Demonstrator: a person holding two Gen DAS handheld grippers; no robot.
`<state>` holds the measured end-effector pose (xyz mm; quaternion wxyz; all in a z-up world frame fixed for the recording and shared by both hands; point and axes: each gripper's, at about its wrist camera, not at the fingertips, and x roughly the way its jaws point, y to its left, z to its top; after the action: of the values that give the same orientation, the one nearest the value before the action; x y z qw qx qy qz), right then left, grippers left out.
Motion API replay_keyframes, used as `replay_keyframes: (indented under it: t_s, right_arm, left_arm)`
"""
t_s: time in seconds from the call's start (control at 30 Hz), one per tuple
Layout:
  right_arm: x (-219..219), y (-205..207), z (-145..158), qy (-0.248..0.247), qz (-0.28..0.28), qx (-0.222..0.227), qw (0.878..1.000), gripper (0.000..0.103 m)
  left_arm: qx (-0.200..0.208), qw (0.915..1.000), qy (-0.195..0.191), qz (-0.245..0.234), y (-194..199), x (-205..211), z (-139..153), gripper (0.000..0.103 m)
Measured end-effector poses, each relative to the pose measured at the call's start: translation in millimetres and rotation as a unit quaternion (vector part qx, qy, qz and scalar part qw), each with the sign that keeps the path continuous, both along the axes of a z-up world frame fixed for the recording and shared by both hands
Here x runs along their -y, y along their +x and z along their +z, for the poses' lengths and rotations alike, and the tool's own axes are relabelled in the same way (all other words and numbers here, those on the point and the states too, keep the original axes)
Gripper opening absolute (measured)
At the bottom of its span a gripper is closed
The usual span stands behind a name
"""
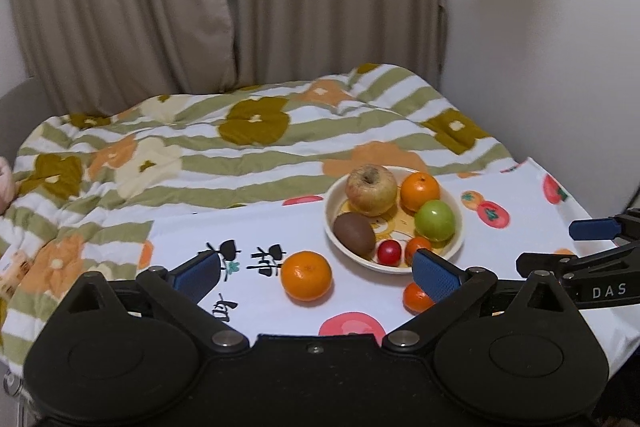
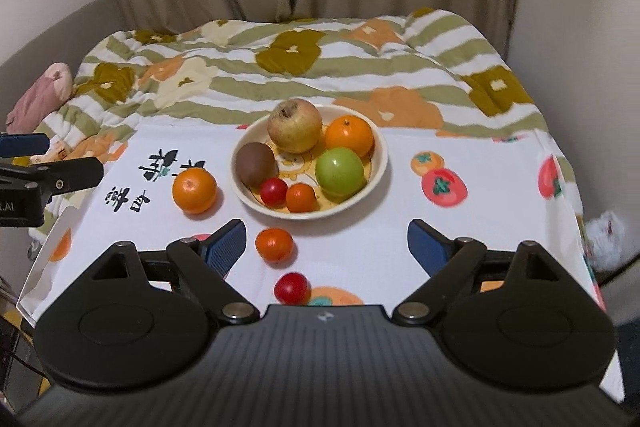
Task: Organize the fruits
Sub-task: 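Withdraw both tools from the bowl toward the loose mandarin and green apple, then grasp a small mandarin with the left gripper while the right gripper grasps a green apple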
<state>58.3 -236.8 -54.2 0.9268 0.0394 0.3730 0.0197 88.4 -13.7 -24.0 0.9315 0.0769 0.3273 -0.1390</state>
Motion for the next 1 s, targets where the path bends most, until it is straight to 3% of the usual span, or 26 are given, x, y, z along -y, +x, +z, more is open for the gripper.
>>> replay_keyframes:
  t_s: [0.23,0.53,1.0]
  right_arm:
    - [-12.7,-13.5,-15.0,-0.003,-0.049,-0.024,0.998,0.103]
    - [-22.5,-24.7,-53.0,0.006,-0.118,-0.059,0.991,0.103]
    - [-29.3,-21.7,-93.9,0.03,-0.174,-0.084,0.981,0.099]
  left_arm:
    - [-0.027,0.9972,-0.006,-0.069,17.5,0.3,-16.2,0.103]
    - [-0.066,0.987,-0.003,-0.147,41.5,18.1,-53.7,0.1]
    - [-0.141,0.9685,-0.01,-0.205,78.3,60.2,-111.2,0.076]
